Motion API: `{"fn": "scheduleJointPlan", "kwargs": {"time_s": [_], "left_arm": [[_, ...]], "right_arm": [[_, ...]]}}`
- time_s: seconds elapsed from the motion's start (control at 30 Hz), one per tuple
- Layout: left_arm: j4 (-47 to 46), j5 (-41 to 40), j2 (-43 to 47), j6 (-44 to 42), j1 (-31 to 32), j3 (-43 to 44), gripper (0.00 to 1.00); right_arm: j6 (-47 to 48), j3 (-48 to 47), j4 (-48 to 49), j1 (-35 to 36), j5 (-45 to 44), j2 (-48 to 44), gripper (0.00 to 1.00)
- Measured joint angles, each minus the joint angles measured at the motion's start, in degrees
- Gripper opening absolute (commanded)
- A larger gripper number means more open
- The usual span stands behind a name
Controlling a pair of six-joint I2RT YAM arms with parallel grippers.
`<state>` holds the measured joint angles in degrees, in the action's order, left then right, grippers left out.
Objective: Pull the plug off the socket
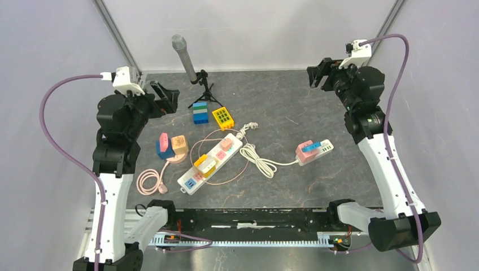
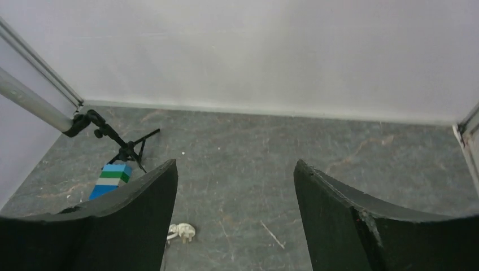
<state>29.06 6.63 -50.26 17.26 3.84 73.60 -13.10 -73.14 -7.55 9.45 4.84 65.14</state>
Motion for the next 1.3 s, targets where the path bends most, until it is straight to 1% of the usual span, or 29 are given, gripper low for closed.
{"fn": "scheduleJointPlan", "kwargs": {"time_s": [0.1, 0.2, 0.33, 0.47, 0.6, 0.7, 0.77, 0.9, 0.97, 1.07, 1.17, 1.3], "left_arm": [[1.01, 0.09, 1.27, 1.22, 0.0, -1.84, 1.0], [1.97, 0.17, 2.21, 3.08, 0.0, -2.97, 1.0], [4.55, -0.04, 3.06, 7.8, 0.0, -6.49, 1.0], [5.25, 1.9, 3.98, 9.53, -0.02, -11.17, 1.0], [1.99, 13.25, 5.42, 9.49, -0.15, -16.61, 1.0], [-0.31, 19.93, 3.96, 9.49, 0.76, -17.44, 1.0], [-2.75, 22.62, 2.05, 9.49, 2.99, -17.44, 1.0], [-6.84, 25.59, -1.81, 9.49, 10.32, -17.46, 1.0], [-8.72, 25.73, -3.61, 9.51, 13.31, -17.57, 1.0], [-10.97, 25.42, -6.34, 9.51, 17.03, -17.77, 1.0], [-12.83, 24.85, -9.01, 9.49, 19.71, -17.77, 1.0], [-13.77, 23.19, -12.74, 9.44, 22.75, -17.75, 1.0]], "right_arm": [[-1.01, -0.09, -3.63, 0.02, -2.62, 1.14, 0.89], [-1.53, -1.79, -9.66, -0.02, -8.17, 3.48, 0.96], [-1.84, -1.64, -15.21, -0.66, -14.25, 4.68, 0.97], [-1.62, -0.87, -17.62, -1.27, -15.96, 4.35, 0.96], [-1.86, -2.84, -23.56, -1.33, -16.0, 7.28, 0.95], [-3.17, -4.33, -28.39, -1.27, -17.4, 10.91, 0.93], [-4.59, -3.85, -31.95, -1.33, -18.36, 11.96, 0.9], [-8.68, 0.68, -36.61, -1.33, -18.99, 10.91, 0.85], [-10.78, 3.48, -38.05, -1.33, -18.14, 10.12, 0.84], [-14.21, 8.31, -39.63, -1.33, -14.58, 8.22, 0.84], [-17.86, 12.7, -41.18, -1.25, -11.52, 5.29, 0.84], [-23.32, 17.05, -42.03, -1.2, -9.68, 1.07, 0.83]]}}
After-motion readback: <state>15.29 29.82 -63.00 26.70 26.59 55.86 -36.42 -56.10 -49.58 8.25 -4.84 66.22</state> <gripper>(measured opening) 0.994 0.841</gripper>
